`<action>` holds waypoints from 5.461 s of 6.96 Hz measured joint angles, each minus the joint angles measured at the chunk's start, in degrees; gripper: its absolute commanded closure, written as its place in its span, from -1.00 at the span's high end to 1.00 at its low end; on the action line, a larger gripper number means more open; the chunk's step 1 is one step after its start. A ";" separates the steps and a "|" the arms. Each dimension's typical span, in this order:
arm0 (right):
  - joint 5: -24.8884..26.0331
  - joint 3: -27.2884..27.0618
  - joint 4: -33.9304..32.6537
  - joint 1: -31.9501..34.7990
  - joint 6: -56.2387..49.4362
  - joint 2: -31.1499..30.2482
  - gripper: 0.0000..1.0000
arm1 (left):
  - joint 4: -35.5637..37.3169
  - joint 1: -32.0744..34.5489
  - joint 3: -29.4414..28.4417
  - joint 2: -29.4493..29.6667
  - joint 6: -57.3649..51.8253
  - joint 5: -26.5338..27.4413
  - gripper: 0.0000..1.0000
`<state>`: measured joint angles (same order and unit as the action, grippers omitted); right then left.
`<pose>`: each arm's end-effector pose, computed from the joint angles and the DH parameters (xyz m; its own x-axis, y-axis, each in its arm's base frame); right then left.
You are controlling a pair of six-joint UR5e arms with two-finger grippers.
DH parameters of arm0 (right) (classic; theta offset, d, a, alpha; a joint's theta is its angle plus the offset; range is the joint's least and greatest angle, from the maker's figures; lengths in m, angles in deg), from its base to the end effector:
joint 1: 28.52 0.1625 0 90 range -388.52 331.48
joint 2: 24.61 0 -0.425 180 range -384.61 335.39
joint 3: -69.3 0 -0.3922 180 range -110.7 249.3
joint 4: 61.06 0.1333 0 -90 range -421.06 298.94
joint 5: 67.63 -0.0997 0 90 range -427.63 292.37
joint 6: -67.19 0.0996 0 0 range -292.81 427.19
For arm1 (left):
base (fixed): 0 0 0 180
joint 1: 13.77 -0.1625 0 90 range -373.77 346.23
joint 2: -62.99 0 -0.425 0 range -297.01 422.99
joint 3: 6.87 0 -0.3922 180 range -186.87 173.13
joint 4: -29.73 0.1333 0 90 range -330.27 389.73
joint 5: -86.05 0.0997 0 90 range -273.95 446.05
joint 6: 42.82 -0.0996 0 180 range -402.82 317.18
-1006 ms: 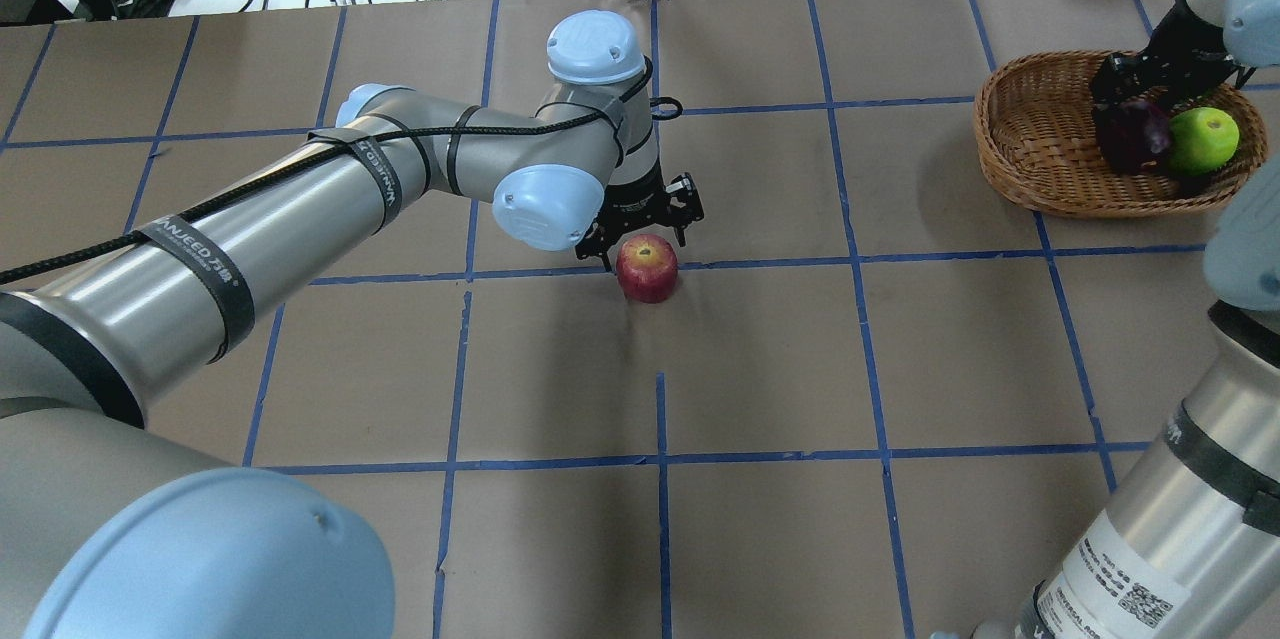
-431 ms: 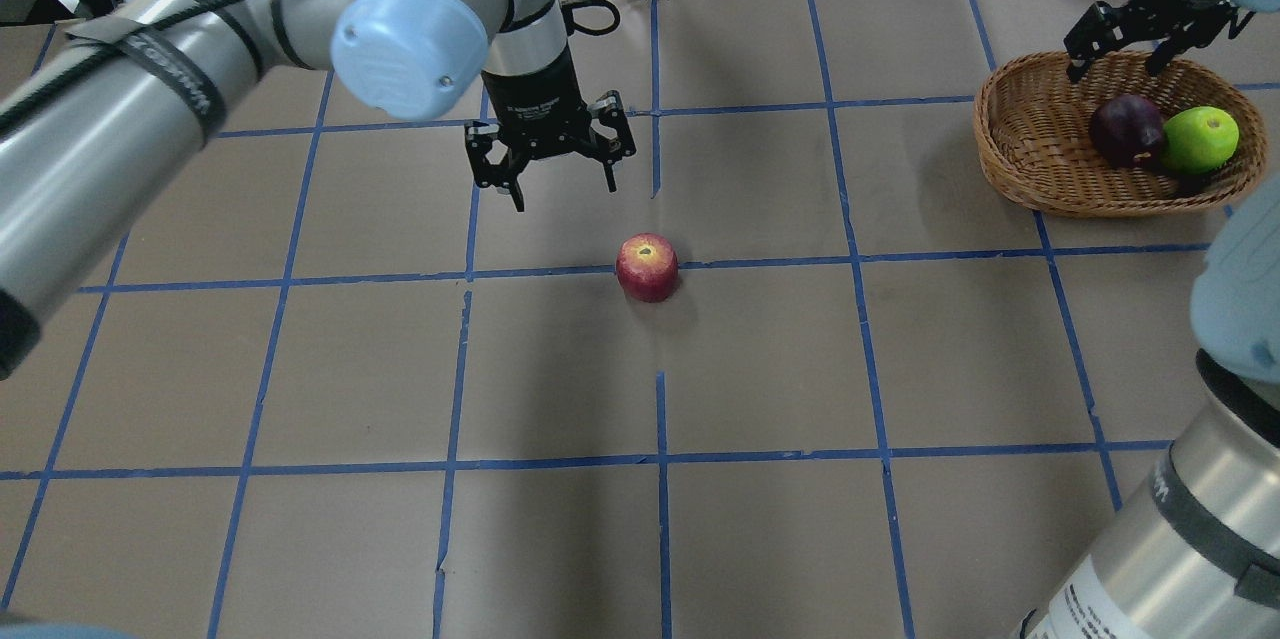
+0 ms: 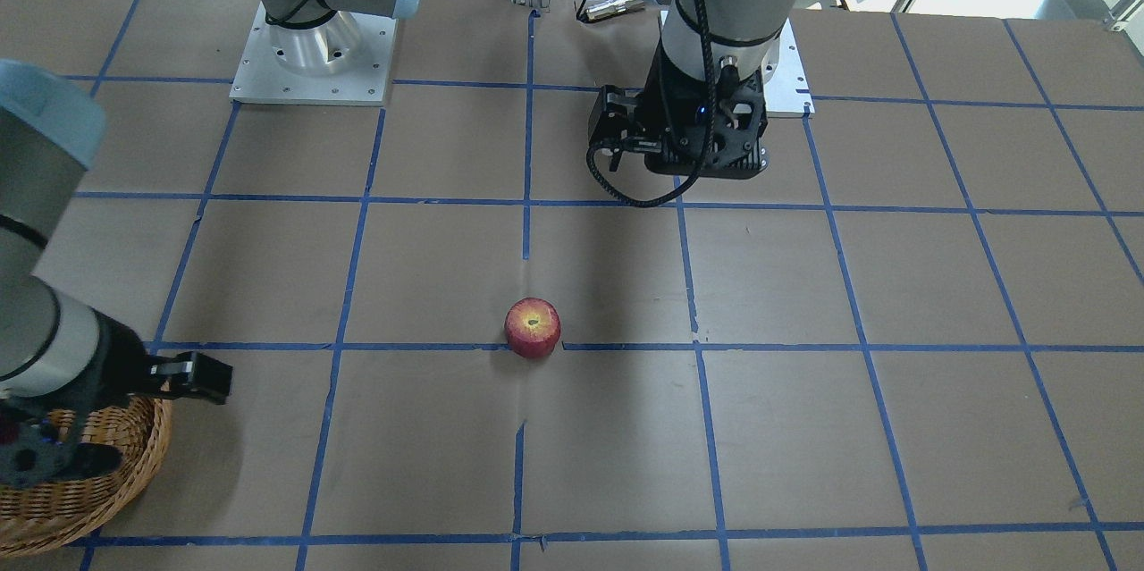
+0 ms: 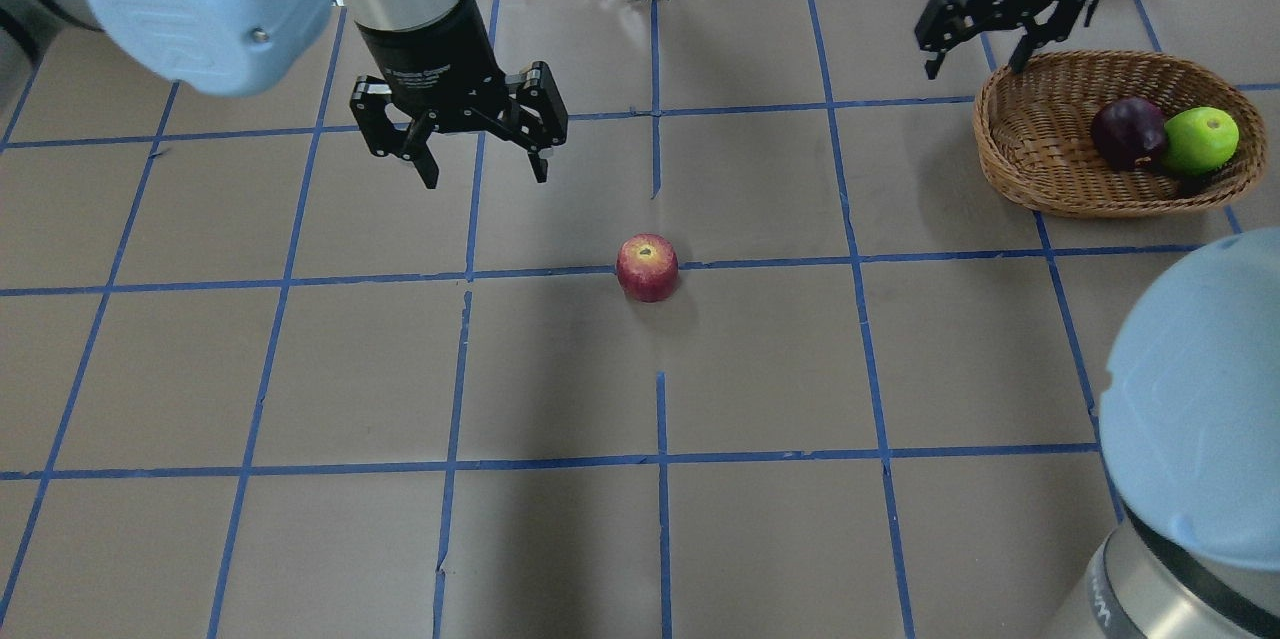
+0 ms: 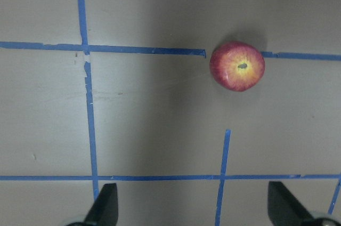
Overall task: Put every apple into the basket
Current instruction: 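Release both apples and raise both grippers, then lower the right gripper onto the red apple and close it, then carry the red apple into the basket with the right gripper, then open the right gripper and lift it from the basket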
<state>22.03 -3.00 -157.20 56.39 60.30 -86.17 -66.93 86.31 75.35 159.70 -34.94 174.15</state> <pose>0.0731 -0.6883 0.3558 -0.9994 -0.0306 -0.0155 -0.0317 0.9964 0.0789 -0.2275 -0.4992 0.4831 -0.9992 0.0358 0.0193 0.0376 0.9942 0.1010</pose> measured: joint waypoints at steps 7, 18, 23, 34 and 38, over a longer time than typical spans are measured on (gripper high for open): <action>-9.95 -5.85 -3.30 21.26 33.70 5.30 1.00 | 15.44 -5.75 14.32 -9.91 -6.69 2.51 1.00; -8.70 -6.36 -10.40 22.21 42.73 7.94 -1.00 | 6.92 -7.34 7.94 -7.30 -6.92 2.09 1.00; 1.37 -2.83 -0.76 0.55 15.59 -1.40 -1.00 | 6.92 -7.33 8.04 -7.39 -6.92 2.16 1.00; 4.10 -3.55 -14.05 -16.00 -13.99 11.24 1.00 | 6.90 -7.28 8.13 -7.47 -7.09 2.23 1.00; 3.60 -2.98 -7.61 -15.64 -13.45 5.40 1.00 | 6.89 -7.26 8.16 -7.51 -7.09 2.18 1.00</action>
<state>25.63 -5.97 -164.81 40.75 46.85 -80.77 -60.04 79.04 83.51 152.19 -42.03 176.32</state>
